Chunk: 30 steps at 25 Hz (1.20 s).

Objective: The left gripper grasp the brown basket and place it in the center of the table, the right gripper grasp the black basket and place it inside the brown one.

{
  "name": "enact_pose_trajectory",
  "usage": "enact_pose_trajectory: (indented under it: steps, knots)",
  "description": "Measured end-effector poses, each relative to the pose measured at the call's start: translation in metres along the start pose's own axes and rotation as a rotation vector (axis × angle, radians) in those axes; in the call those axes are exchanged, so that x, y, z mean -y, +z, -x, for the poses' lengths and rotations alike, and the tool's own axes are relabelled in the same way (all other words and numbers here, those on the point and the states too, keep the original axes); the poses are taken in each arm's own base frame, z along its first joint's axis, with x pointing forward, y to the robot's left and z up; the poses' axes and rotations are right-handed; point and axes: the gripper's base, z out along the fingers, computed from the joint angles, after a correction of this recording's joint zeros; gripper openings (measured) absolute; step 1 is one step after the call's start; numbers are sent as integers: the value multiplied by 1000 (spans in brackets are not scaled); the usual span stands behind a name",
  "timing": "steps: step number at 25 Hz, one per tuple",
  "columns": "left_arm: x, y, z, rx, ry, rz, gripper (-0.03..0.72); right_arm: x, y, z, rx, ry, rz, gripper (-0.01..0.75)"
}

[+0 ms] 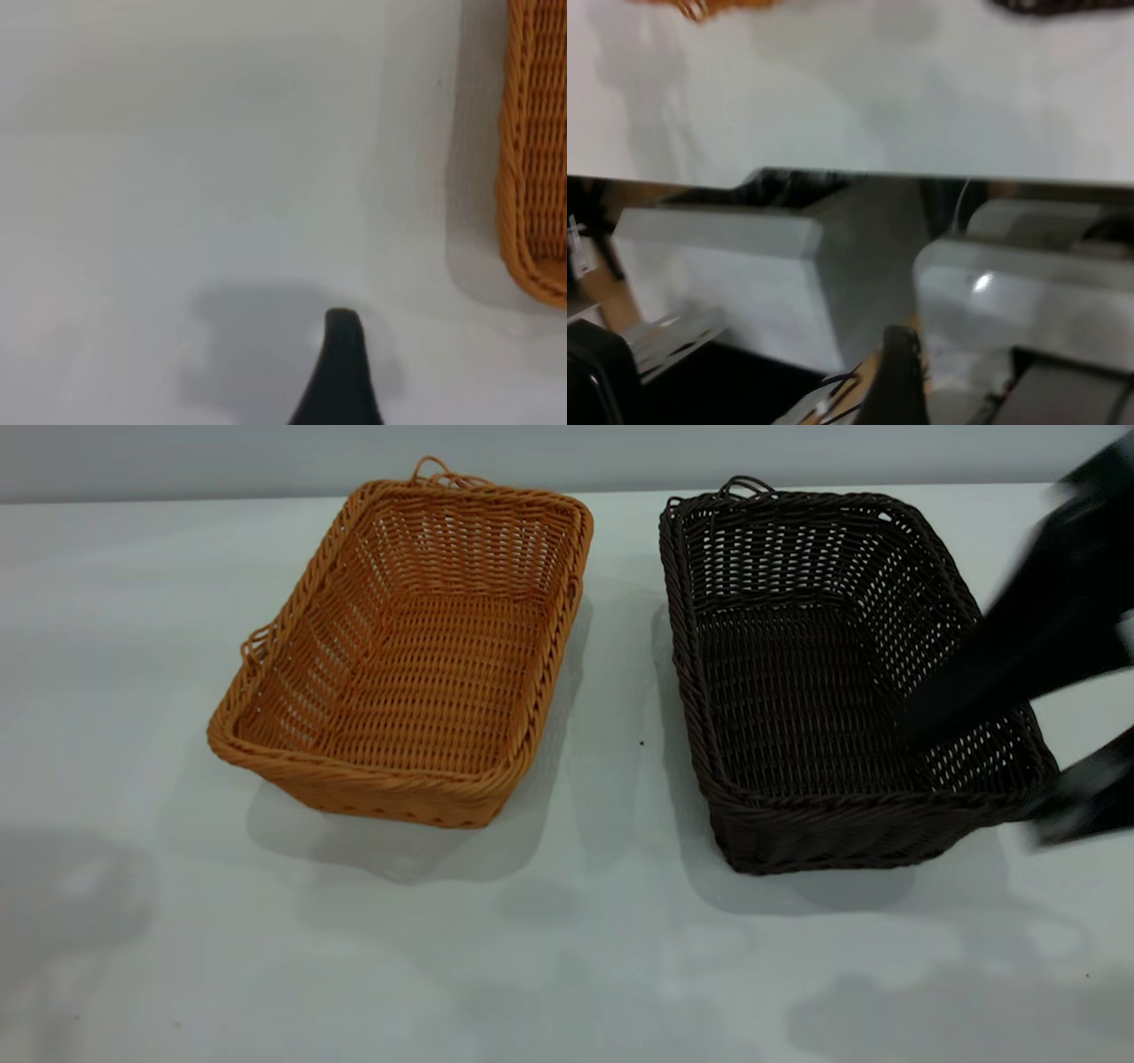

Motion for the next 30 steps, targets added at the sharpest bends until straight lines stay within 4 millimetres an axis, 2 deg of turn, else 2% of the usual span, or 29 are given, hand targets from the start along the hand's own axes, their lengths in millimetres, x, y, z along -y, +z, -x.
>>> enact_pose_trajectory:
  steps: [4, 8, 12, 16, 22, 30]
  knots:
    - [1, 13, 4, -5, -22, -13, 573, 7, 39, 15, 49, 251, 13, 586]
    - [1, 15, 9, 26, -23, -14, 573, 20, 67, 28, 72, 517, 72, 586]
    - [1, 15, 9, 34, -28, -15, 573, 27, 87, 40, 40, 610, 85, 586]
    - [1, 15, 9, 35, -29, -15, 573, 34, 96, 50, 58, 706, 55, 586]
    - [1, 15, 10, 43, -29, -15, 573, 48, 97, 53, 167, 905, -62, 586]
    - [2, 23, 10, 24, -31, -15, 573, 52, 106, 74, 252, 943, -112, 586]
